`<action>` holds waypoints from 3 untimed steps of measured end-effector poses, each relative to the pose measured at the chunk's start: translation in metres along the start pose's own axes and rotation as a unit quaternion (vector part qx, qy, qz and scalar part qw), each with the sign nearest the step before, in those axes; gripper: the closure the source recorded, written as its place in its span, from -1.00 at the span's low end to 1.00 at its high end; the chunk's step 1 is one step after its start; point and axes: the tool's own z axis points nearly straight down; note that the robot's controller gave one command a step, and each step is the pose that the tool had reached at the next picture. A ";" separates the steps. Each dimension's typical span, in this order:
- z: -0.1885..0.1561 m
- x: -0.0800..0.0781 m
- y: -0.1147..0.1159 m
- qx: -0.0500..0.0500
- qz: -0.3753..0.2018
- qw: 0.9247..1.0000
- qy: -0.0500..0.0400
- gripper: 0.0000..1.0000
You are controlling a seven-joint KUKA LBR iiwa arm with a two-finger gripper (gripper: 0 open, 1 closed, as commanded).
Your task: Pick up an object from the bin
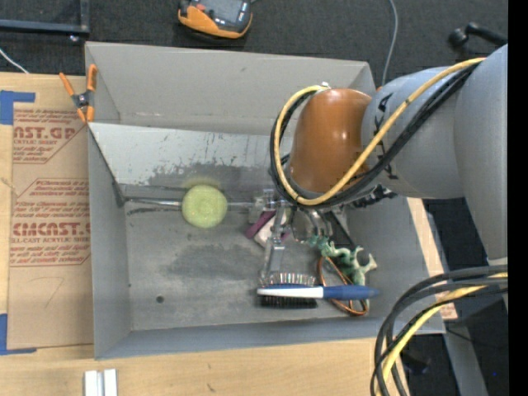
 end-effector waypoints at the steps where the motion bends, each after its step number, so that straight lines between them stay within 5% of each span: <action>1: 0.063 -0.034 -0.074 0.000 -0.094 0.996 0.003 -1.00; 2: 0.002 -0.038 -0.047 -0.001 0.003 1.000 -0.002 -1.00; 3: 0.032 -0.036 -0.087 0.000 -0.199 0.980 0.003 -1.00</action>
Offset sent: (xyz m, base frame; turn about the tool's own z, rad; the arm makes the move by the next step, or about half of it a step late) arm 0.0369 -0.0485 -0.0024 0.0074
